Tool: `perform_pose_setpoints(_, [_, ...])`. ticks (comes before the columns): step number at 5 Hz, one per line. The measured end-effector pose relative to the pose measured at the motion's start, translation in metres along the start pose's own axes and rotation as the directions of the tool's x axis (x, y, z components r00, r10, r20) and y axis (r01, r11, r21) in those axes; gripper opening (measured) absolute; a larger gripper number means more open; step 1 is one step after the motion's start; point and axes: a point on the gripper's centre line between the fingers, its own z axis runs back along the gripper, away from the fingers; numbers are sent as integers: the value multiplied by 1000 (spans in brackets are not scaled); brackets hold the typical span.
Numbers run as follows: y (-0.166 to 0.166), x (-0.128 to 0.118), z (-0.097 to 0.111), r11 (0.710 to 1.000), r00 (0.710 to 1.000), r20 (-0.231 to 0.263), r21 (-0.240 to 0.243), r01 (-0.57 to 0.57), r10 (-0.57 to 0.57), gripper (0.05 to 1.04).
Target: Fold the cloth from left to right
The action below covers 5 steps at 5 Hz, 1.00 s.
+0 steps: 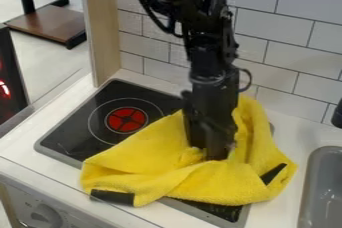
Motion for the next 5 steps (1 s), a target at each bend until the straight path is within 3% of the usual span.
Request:
perform_pose_setpoints(1, [-2, -2, 2, 1000, 1000, -15, -11, 5, -5, 1022])
perform_pose_setpoints(3, [-9, 6, 49, 1000, 996, 84, 5, 14, -14, 999])
perform_pose_setpoints(4, [-3, 6, 77, 999, 986, 169, 47, -21, 13, 999])
perform_pose_setpoints(5, [-3, 6, 78, 999, 985, 169, 47, -23, 15, 999])
